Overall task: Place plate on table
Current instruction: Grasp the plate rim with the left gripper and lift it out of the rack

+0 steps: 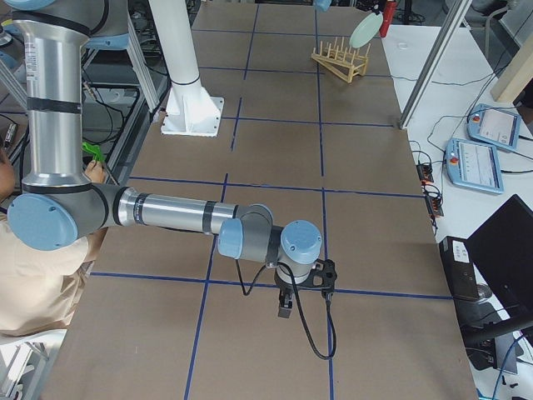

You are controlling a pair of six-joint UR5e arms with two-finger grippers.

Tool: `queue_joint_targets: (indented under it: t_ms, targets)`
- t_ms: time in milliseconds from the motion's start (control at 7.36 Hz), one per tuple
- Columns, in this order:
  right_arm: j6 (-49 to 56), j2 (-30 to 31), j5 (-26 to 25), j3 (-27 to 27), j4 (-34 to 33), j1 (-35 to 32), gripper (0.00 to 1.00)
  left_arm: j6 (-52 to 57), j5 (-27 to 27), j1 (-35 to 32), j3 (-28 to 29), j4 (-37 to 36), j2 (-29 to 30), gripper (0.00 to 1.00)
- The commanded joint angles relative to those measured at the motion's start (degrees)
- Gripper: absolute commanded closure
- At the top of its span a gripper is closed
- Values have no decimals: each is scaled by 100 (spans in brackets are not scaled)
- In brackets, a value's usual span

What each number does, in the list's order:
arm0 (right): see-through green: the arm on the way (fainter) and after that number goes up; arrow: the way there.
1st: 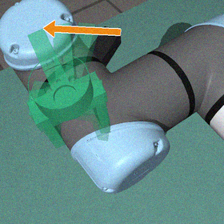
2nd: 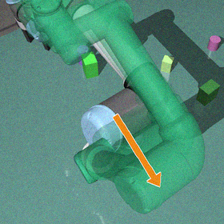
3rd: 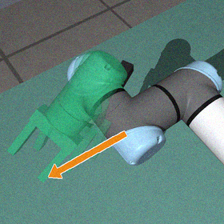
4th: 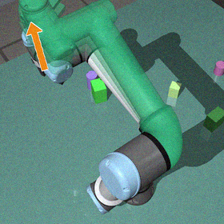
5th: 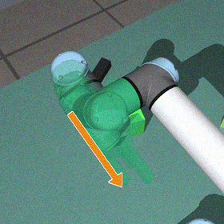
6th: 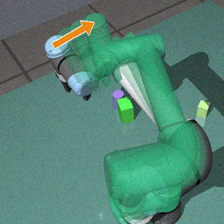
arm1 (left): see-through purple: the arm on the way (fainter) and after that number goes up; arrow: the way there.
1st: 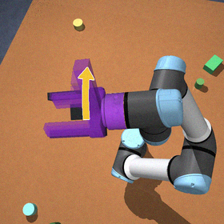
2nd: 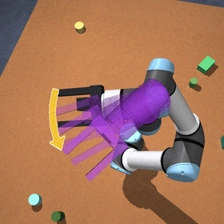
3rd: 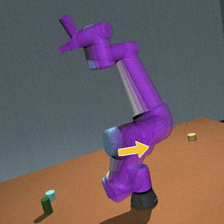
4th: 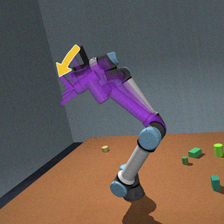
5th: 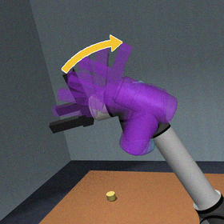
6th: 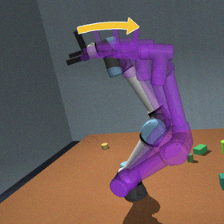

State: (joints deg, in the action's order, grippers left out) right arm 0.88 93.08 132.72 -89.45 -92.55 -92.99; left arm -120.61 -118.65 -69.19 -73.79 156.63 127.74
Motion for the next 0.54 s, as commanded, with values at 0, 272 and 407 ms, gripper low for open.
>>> queue_joint_targets:
  t_ms: [0,272,407]
  targets:
    - [0,0,0,-3,0,0,0,-95,-44,159,-590,-838,32,100]
    - [0,0,0,-3,0,0,0,500,-167,903,-1476,-3073,75,100]
    - [0,0,0,-3,0,0,0,921,-124,1377,-1889,-4478,259,100]
